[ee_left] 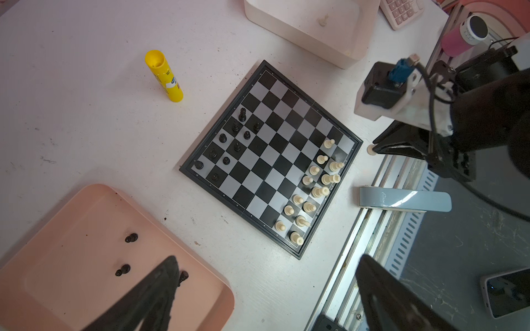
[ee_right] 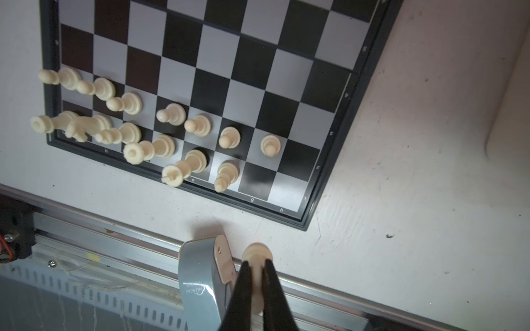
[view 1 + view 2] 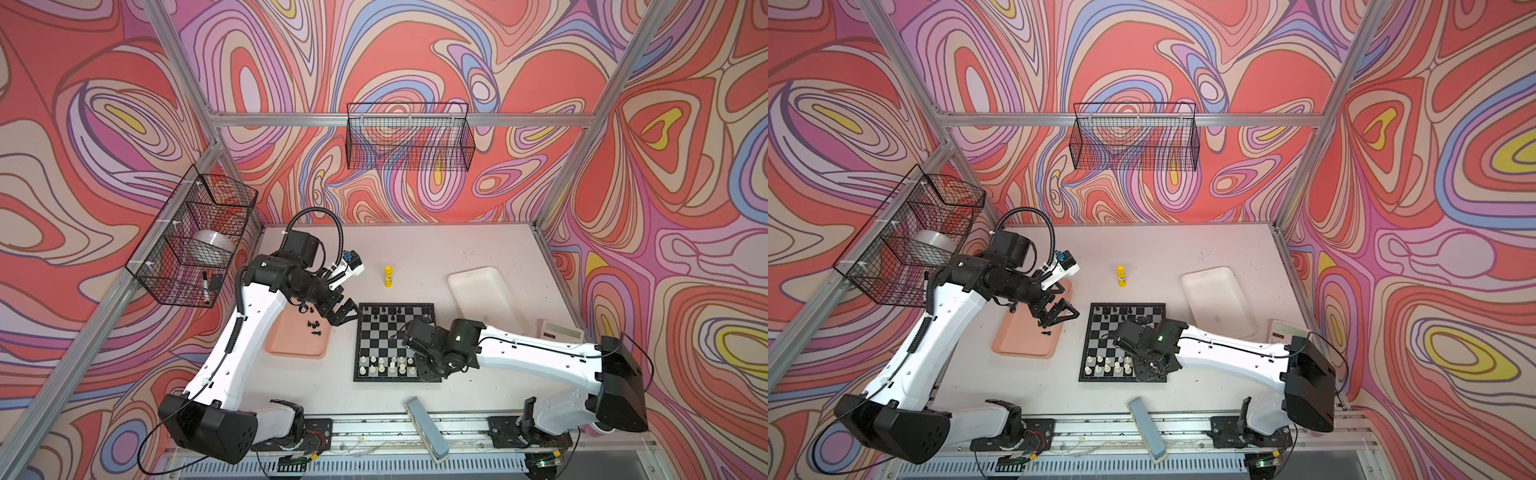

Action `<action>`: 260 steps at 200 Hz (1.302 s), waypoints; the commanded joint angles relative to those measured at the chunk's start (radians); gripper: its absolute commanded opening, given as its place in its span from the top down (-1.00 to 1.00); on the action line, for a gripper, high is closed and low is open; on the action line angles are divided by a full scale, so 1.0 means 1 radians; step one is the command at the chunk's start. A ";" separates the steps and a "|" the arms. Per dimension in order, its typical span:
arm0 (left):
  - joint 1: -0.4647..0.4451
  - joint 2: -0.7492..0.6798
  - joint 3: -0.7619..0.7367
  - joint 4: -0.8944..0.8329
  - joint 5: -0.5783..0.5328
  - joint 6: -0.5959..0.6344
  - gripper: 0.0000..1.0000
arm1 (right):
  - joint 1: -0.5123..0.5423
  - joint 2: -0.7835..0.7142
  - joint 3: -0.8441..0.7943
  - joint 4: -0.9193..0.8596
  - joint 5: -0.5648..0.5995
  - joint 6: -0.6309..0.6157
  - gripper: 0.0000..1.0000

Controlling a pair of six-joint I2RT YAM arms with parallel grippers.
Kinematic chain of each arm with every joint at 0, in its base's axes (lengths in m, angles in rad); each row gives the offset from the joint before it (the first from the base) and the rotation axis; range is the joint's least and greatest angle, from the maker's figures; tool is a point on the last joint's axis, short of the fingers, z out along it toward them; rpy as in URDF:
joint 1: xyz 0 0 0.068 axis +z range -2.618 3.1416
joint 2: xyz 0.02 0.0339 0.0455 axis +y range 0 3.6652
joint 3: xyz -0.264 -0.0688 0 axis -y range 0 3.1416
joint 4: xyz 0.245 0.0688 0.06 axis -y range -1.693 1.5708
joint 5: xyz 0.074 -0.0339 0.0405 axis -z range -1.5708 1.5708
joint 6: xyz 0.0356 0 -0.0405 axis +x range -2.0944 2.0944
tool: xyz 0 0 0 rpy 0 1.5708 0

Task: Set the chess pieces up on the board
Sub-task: 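Carry the cream pawn with the right gripper to the board's near row, then lower the pawn onto the near row and open the right gripper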

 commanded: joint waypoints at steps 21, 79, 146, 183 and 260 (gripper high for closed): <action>-0.005 -0.010 -0.001 -0.015 -0.013 0.005 -0.95 | 0.033 0.099 0.006 0.041 0.037 0.026 0.95; -0.003 -0.028 -0.022 -0.015 -0.018 0.008 -0.96 | 0.033 0.148 0.007 0.053 0.084 0.047 0.95; 0.003 -0.053 -0.045 -0.092 0.029 0.079 -0.97 | 0.032 0.198 0.030 0.085 0.103 0.038 0.94; 0.005 -0.066 -0.058 -0.082 0.026 0.074 -0.97 | 0.029 0.204 0.035 0.085 0.117 0.034 0.94; 0.007 -0.064 -0.052 -0.082 0.020 0.065 -0.97 | -0.003 0.200 0.006 0.123 0.108 0.018 0.92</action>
